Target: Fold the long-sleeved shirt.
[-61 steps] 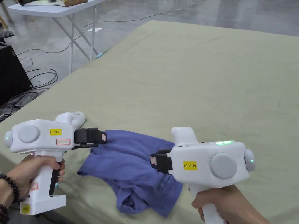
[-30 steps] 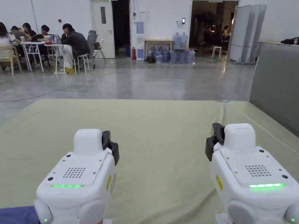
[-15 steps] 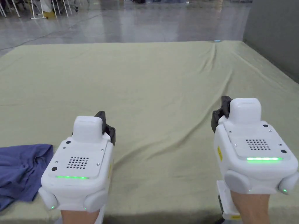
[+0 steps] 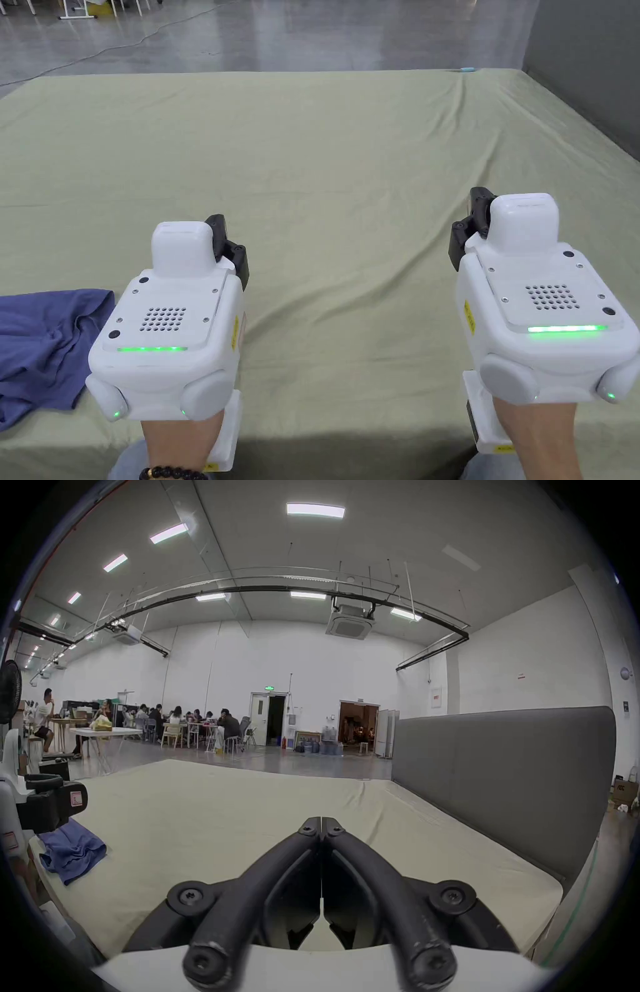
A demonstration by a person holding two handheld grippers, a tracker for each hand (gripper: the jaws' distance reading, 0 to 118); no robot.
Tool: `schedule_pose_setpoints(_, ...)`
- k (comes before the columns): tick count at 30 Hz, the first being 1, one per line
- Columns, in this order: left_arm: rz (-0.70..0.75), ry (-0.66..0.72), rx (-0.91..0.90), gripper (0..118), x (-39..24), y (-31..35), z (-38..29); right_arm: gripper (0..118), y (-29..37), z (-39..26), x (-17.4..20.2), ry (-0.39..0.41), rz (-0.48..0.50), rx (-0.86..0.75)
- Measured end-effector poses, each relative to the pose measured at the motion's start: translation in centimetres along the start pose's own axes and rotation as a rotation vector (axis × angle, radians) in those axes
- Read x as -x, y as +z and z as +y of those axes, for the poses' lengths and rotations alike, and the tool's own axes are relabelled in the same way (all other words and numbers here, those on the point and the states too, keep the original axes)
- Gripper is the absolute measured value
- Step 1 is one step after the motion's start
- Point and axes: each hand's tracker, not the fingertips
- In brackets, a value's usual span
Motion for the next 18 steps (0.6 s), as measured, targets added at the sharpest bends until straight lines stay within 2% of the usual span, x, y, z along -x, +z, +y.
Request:
schedule_pose_setpoints(1, 0.000, 0.001, -0.005, 0, 0.0, 0.1, 0.0, 0, 0.0, 0.0, 0.1, 0.003, 0.001, -0.001)
schedule_pose_setpoints(2, -0.002, 0.001, -0.007, 0, 0.1, 0.2, 0.1, 8, 0.0, 0.0, 0.1, 0.005, 0.002, -0.003)
schedule_pose_setpoints(4, -0.011, 0.003, 0.003, 17, 0.1, 0.1, 0.4, 81, 0.0, 0.0, 0.1, 0.006, 0.011, 0.006)
schedule_pose_setpoints(5, -0.001, 0.006, 0.005, 32, 0.1, 0.3, 0.3, 106, -0.3, 0.1, 0.2, 0.009, 0.018, 0.029)
schedule_pose_setpoints(6, 0.007, 0.011, 0.004, 66, 0.2, 0.5, 0.3, 114, -0.7, 0.0, 0.3, 0.013, 0.007, 0.041)
schedule_pose_setpoints(7, 0.008, 0.014, 0.006, 97, 0.3, 0.6, 0.3, 114, -0.8, -0.4, 0.4, 0.014, 0.003, 0.031)
schedule_pose_setpoints(8, 0.012, 0.015, 0.015, 117, 0.4, 0.7, 0.3, 114, -0.5, -0.6, 0.4, 0.016, 0.000, -0.002)
schedule_pose_setpoints(14, 0.001, -0.039, -0.035, 118, 0.8, 0.3, -0.6, 114, -0.5, -0.5, 0.5, 0.005, 0.002, -0.007)
schedule_pose_setpoints(18, 0.001, -0.070, -0.008, 118, 0.4, 0.3, 0.4, 114, -0.4, -0.4, 0.2, -0.036, 0.032, 0.019)
